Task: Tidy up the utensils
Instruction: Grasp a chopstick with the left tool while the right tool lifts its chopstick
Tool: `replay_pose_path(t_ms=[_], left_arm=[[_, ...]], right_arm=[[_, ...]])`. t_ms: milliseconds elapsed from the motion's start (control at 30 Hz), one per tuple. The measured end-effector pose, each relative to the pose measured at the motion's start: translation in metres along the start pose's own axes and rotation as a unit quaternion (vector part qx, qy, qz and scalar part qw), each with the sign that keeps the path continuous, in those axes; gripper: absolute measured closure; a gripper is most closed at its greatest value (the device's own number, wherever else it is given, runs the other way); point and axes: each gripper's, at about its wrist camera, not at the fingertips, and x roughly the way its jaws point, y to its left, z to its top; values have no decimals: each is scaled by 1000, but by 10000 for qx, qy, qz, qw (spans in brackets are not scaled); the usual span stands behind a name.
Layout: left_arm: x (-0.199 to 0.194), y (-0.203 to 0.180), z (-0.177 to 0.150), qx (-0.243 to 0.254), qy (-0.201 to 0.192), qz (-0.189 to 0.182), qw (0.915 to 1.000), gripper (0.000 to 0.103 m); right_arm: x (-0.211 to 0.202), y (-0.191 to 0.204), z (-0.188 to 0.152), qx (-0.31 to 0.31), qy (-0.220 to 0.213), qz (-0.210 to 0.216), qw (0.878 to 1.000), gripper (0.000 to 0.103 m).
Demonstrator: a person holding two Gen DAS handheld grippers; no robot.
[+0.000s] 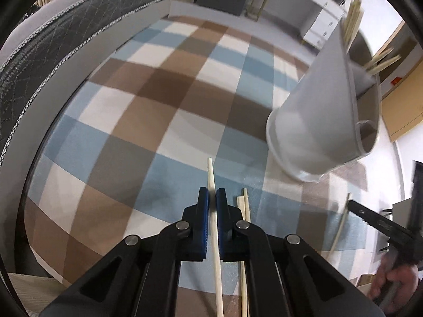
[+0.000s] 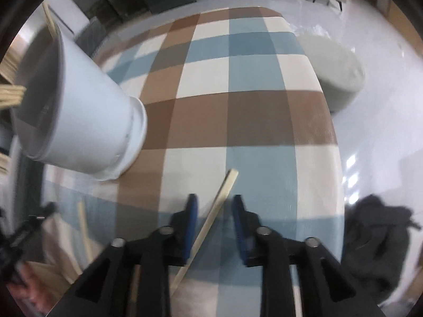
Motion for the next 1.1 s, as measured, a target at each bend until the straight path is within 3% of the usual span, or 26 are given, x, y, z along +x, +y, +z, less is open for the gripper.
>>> replay_pose_path(t_ms=[167, 233, 267, 333, 600, 800, 1100], left_arm=[[-17, 4, 1, 42, -199, -212, 9996, 102], [-20, 5, 2, 21, -197, -341, 9992, 102], [-19, 5, 4, 32, -202, -369, 9991, 102], [-23, 2, 3, 104, -225, -367, 9990, 102], [-39, -11, -4, 442, -389, -418, 9974, 102], [-63, -22, -11, 627, -615, -429, 9952, 102], [-98, -44, -10, 825, -832, -594, 9913, 102]], right_arm=[[6, 19, 1, -271, -42, -583, 9979, 71], [8, 31, -3, -496, -175, -866, 9948, 81], [8, 33, -4, -516, -237, -807, 9951, 94], [8, 36, -8, -431, -340, -783, 9954, 97], [-26, 24, -40, 51, -1015, 135, 9947, 98], [-83, 37, -68, 97, -1855, 939, 9781, 98], [-146, 63, -83, -501, -2936, 1454, 9435, 98]])
